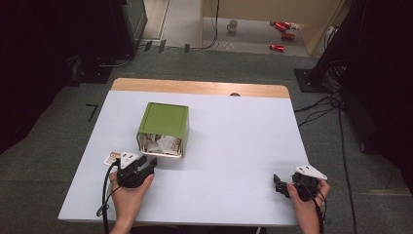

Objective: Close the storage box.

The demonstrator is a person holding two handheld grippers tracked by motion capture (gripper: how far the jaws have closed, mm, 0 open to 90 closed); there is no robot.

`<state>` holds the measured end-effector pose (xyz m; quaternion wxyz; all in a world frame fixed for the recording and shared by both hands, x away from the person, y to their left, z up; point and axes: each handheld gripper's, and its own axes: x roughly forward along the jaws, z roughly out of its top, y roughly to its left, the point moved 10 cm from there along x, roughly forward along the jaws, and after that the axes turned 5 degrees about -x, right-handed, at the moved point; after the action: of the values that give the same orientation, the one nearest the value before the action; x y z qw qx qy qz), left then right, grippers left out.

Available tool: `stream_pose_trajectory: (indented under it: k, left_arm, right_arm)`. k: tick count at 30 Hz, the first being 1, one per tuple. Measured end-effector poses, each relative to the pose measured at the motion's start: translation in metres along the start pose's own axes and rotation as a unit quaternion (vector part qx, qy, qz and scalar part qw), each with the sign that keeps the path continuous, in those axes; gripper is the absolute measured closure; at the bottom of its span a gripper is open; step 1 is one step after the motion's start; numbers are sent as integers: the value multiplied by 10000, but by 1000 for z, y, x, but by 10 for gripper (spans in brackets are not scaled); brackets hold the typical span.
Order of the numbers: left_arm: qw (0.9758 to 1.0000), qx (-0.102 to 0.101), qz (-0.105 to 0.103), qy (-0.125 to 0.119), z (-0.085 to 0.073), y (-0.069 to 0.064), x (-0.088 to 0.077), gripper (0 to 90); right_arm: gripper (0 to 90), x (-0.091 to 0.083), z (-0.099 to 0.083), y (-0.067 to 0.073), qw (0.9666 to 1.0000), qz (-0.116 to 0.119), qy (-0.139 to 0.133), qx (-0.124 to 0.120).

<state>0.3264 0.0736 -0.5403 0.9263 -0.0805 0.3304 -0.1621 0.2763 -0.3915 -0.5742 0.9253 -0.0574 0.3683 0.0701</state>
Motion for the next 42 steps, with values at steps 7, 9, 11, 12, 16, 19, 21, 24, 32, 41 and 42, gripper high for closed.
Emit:
stream_pose_trajectory:
  k: [7, 9, 11, 12, 16, 19, 21, 24, 32, 41, 42]
  left_arm:
    - [9999, 84, -72, 30, -3, -2, -1, 528]
    - [9998, 152, -77, 98, -5, -3, -2, 494]
    - [9996, 198, 2, 182, -8, 1, -5, 436]
    - [9996, 188, 6, 198, -9, 3, -6, 405]
    - [9995, 269, 27, 183, -9, 10, -15, 317]
    - [9987, 448, 103, 211, -9, 17, -23, 220]
    - [9982, 549, 147, 213, -9, 22, -27, 174]
    - [9985, 512, 122, 181, -10, 34, -37, 136]
    - [9973, 506, 458, 271, -19, 74, -54, 86]
    - [9954, 463, 748, 381, -25, 107, -60, 12]
    - [9952, 434, 789, 389, -25, 110, -59, 12]
  right_arm:
    - [41, 0, 0, 0, 10000, 0, 0, 0]
    - [41, 0, 0, 0, 10000, 1, -2, 1]
    - [41, 0, 0, 0, 10000, 2, -4, 3]
    - [41, 0, 0, 0, 10000, 3, -4, 3]
    - [41, 0, 0, 0, 10000, 3, -4, 2]
    - [41, 0, 0, 0, 10000, 2, -5, 2]
    - [41, 0, 0, 0, 10000, 1, -6, 3]
    - [41, 0, 0, 0, 10000, 2, -5, 2]
    - [41, 0, 0, 0, 10000, -3, -11, 5]
    - [41, 0, 0, 0, 10000, -4, -7, -1]
    - [41, 0, 0, 0, 10000, -5, -9, 2]
